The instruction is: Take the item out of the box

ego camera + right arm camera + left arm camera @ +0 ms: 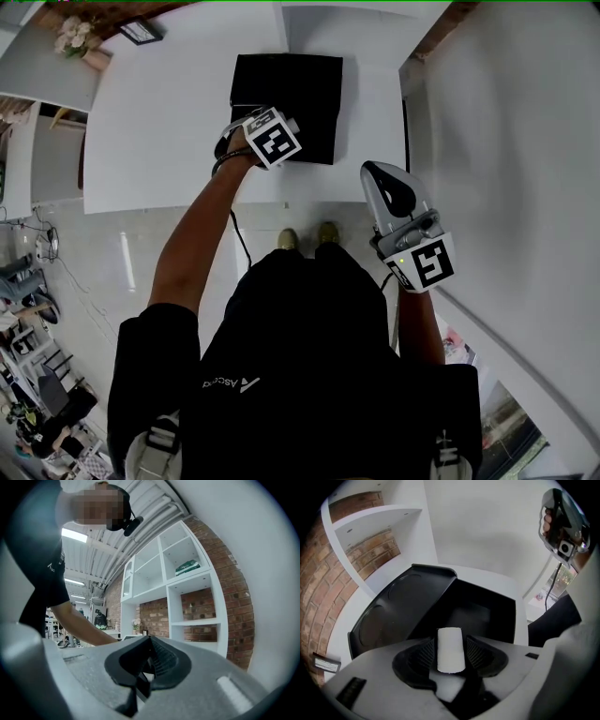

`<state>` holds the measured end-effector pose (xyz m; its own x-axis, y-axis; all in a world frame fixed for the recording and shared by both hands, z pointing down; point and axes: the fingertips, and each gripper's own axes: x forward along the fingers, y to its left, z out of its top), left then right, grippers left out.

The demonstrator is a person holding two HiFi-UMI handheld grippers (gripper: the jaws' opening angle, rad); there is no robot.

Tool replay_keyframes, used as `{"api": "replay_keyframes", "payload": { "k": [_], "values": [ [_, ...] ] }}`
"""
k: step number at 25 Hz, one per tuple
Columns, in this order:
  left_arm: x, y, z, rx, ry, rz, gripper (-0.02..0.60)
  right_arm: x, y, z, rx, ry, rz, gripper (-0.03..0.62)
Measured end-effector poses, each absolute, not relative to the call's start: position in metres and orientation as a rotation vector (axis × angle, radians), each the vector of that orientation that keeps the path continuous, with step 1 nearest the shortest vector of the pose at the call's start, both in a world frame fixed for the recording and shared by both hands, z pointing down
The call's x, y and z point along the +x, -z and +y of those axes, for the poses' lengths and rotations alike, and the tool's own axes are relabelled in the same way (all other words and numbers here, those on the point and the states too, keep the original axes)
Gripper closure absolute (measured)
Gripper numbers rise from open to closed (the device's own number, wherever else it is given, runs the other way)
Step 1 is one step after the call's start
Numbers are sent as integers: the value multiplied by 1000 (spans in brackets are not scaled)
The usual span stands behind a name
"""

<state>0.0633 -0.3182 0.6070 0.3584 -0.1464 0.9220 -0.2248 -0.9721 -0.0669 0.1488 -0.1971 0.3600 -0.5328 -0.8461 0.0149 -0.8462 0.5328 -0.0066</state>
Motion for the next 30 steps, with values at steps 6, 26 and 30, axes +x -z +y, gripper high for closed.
{"api": "replay_keyframes", "payload": {
  "k": [6, 26, 30],
  "values": [
    [68, -621, -321, 2507, -1717, -338, 374, 161, -364, -199, 1544, -43, -2725, 594],
    [66, -486, -304, 2711, -915, -682, 400, 141, -353, -228, 1451, -3, -2785, 594],
    [63, -427, -286, 2810, -576, -717, 400, 130, -338, -230, 1424, 41, -2811, 594]
  ]
}}
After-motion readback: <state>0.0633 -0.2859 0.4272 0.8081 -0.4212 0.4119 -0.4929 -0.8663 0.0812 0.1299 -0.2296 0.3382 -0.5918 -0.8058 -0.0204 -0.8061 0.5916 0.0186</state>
